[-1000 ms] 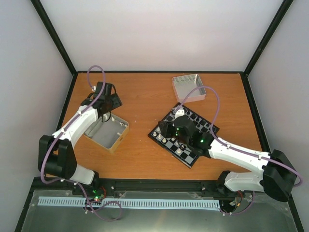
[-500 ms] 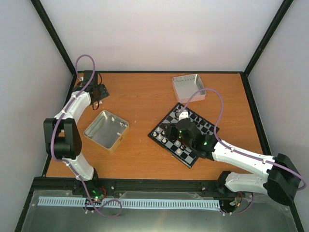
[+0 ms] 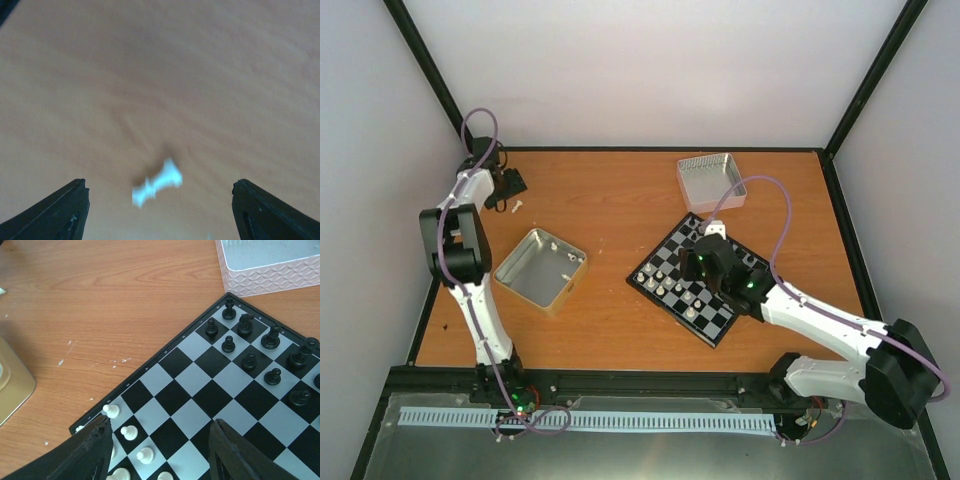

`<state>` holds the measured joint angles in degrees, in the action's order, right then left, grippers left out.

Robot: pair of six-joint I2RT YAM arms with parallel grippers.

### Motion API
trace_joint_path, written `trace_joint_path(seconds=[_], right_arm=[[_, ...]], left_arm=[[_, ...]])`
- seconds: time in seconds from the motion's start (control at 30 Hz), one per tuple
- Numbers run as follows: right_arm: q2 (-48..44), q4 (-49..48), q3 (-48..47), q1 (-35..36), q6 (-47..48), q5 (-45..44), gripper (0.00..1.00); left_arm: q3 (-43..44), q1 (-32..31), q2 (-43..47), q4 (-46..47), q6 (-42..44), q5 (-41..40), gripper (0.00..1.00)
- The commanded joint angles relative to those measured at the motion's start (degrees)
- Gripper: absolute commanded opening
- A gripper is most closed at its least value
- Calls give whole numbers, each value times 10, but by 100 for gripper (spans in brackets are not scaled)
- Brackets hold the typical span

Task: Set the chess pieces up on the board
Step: Pick up the chess piece at the center of the board.

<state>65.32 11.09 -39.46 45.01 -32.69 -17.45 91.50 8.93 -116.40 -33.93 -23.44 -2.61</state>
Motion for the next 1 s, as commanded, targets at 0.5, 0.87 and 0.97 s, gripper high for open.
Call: trace_joint_path(seconds=[0.5, 0.87, 0.97], right_arm=[[87, 28, -67, -34, 6, -5, 52], [59, 23, -53, -35, 2, -11, 52], [53, 25, -49, -35, 0, -13, 52]], left_arm=[[228, 36, -210, -71, 59, 18, 55], [172, 37, -178, -92, 42, -11, 47], [165, 37, -175, -94, 52, 6, 46]])
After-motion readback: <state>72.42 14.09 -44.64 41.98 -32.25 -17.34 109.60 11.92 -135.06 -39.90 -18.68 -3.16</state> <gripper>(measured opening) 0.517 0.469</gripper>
